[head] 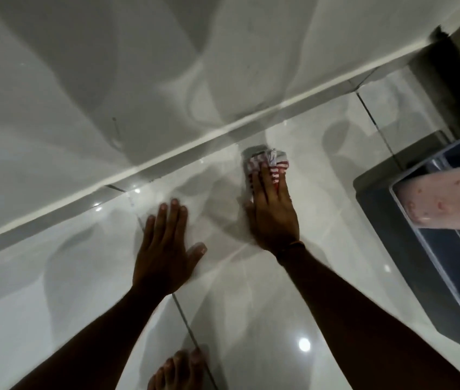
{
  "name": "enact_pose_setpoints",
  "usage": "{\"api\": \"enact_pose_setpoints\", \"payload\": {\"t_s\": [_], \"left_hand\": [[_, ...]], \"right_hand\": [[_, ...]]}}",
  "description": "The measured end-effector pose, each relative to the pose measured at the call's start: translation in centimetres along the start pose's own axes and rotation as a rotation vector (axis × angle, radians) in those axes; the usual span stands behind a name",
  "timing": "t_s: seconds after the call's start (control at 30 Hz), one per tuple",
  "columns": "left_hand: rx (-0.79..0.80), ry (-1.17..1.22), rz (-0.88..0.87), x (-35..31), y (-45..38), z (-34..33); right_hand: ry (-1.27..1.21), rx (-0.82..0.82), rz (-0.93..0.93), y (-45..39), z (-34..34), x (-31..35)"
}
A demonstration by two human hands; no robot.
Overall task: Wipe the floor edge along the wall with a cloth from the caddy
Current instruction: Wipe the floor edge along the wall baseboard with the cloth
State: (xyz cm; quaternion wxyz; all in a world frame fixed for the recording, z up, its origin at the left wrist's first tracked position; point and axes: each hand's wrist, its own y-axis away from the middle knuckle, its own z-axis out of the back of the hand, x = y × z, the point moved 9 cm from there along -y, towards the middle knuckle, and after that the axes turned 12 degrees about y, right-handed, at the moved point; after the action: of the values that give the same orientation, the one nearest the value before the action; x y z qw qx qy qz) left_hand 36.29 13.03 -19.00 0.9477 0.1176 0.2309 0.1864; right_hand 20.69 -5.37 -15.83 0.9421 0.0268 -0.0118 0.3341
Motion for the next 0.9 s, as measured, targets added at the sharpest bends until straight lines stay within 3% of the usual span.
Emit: {"api": "enact_pose_setpoints", "payload": {"t_s": [0.13, 0.3, 0.47, 0.73, 0.9], "left_hand": [[-0.033, -0.010, -0.024, 0.7, -0.9, -0.2], [-0.072, -0.023, -0.055, 0.6, -1.2, -0.1], [-0.066, -0.048, -0.044, 0.8, -1.5, -0.3], [-0.094, -0.065, -0.080, 0.4, -1.5, -0.1], [-0.097, -0.058, -0.078, 0.4, -1.5, -0.1]], "right_hand": [[0.083, -0.028, -0.006, -5.2, 0.7, -6.0], [0.103, -0.044, -0.252, -11.7, 1.9, -17.8], [0.115, 0.010, -0.342, -14.5, 2.0, -22.6], [0.124, 0.017, -0.220, -11.9, 1.4, -14.4], [-0.078, -0.069, -0.129, -8.4, 2.0, -5.9]]}}
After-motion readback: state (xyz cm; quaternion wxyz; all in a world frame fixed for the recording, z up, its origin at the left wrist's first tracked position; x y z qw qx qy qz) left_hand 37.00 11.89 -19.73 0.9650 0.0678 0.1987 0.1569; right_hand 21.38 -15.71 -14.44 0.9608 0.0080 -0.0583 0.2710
